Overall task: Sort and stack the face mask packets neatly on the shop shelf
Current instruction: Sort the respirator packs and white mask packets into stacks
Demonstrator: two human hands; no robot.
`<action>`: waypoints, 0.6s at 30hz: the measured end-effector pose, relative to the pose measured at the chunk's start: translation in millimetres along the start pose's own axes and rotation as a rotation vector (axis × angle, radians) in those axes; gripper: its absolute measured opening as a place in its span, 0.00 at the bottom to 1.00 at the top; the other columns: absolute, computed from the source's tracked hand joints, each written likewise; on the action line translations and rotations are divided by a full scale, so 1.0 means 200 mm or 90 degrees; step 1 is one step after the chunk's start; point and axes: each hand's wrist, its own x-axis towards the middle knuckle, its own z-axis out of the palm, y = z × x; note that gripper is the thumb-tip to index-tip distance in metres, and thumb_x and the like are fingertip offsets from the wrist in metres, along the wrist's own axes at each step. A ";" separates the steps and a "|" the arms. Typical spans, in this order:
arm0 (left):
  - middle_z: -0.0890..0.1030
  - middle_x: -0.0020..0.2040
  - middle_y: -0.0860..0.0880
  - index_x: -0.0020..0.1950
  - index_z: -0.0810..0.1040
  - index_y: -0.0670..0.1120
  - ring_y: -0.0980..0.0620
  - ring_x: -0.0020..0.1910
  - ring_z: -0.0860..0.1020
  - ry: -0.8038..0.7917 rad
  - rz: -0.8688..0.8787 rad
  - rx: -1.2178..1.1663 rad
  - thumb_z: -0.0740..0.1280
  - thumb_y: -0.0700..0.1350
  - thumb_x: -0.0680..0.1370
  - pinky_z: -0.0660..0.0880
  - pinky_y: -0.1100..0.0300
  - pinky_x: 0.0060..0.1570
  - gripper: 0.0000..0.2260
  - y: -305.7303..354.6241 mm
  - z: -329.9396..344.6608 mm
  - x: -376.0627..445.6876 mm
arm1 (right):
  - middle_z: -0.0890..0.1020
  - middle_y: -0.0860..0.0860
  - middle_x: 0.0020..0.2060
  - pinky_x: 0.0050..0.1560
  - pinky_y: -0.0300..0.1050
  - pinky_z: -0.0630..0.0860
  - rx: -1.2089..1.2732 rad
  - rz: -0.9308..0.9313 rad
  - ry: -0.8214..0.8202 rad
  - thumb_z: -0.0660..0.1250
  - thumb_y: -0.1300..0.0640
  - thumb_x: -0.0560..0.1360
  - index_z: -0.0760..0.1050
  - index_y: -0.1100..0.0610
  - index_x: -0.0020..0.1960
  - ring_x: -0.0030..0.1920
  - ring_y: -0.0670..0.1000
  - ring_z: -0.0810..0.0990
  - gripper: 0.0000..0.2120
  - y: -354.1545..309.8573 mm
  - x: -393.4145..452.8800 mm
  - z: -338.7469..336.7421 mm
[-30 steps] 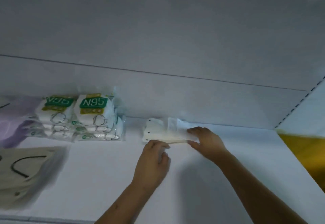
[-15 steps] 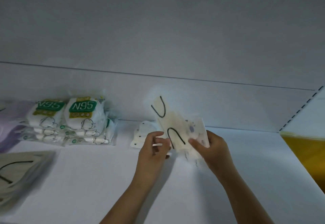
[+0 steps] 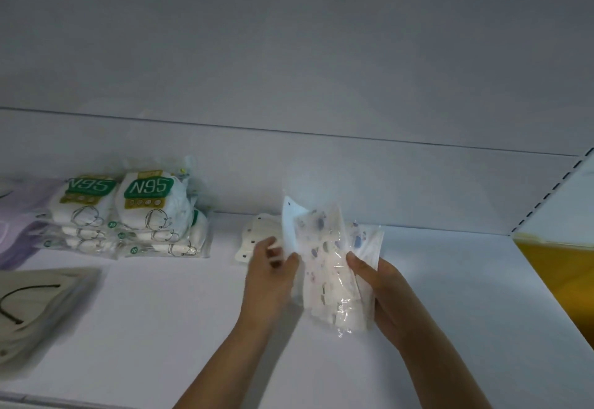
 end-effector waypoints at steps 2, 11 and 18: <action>0.72 0.62 0.53 0.71 0.70 0.49 0.55 0.61 0.72 0.125 0.171 0.081 0.70 0.45 0.78 0.73 0.59 0.60 0.22 -0.01 -0.03 -0.04 | 0.82 0.60 0.60 0.65 0.62 0.73 0.010 -0.019 0.017 0.65 0.57 0.79 0.75 0.60 0.67 0.61 0.61 0.81 0.18 -0.01 0.00 0.00; 0.83 0.57 0.60 0.65 0.77 0.54 0.65 0.56 0.80 -0.226 0.211 0.055 0.68 0.45 0.80 0.76 0.68 0.55 0.14 0.03 -0.18 -0.12 | 0.86 0.52 0.53 0.50 0.48 0.82 -0.134 -0.141 0.027 0.66 0.61 0.77 0.77 0.54 0.62 0.52 0.52 0.85 0.14 0.02 0.01 0.26; 0.80 0.62 0.61 0.70 0.72 0.57 0.65 0.60 0.78 -0.325 0.155 0.130 0.70 0.47 0.78 0.74 0.63 0.62 0.21 -0.13 -0.30 -0.13 | 0.86 0.57 0.50 0.45 0.48 0.82 -0.084 -0.133 0.076 0.68 0.65 0.76 0.79 0.58 0.57 0.49 0.56 0.86 0.10 0.10 0.02 0.36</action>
